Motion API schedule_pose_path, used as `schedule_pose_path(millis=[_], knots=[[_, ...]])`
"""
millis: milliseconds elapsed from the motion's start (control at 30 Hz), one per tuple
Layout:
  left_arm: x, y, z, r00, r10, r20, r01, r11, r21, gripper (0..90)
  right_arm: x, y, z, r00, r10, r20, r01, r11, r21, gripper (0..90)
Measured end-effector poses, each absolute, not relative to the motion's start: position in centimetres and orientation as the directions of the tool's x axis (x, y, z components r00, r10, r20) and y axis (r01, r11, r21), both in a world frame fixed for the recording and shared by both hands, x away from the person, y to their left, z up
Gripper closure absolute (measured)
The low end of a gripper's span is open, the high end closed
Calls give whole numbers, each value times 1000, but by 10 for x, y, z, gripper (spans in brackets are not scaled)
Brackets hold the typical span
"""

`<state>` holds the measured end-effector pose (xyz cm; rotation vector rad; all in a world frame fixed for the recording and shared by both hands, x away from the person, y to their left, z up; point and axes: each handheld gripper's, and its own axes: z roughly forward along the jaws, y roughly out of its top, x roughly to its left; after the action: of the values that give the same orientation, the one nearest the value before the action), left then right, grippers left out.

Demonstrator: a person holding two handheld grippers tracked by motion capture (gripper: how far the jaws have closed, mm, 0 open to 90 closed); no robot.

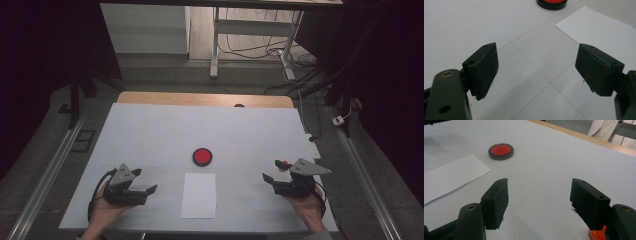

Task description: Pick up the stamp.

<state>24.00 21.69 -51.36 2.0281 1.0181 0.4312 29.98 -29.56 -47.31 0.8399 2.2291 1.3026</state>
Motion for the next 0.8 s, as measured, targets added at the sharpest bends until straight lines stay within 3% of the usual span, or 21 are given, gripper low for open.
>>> schedule_pose_path(millis=[800], knots=[[245, 219, -515, 603, 795, -65, 530, -339, 777, 179, 337, -318, -457, -638, 770, -35, 374, 349, 859, 309]])
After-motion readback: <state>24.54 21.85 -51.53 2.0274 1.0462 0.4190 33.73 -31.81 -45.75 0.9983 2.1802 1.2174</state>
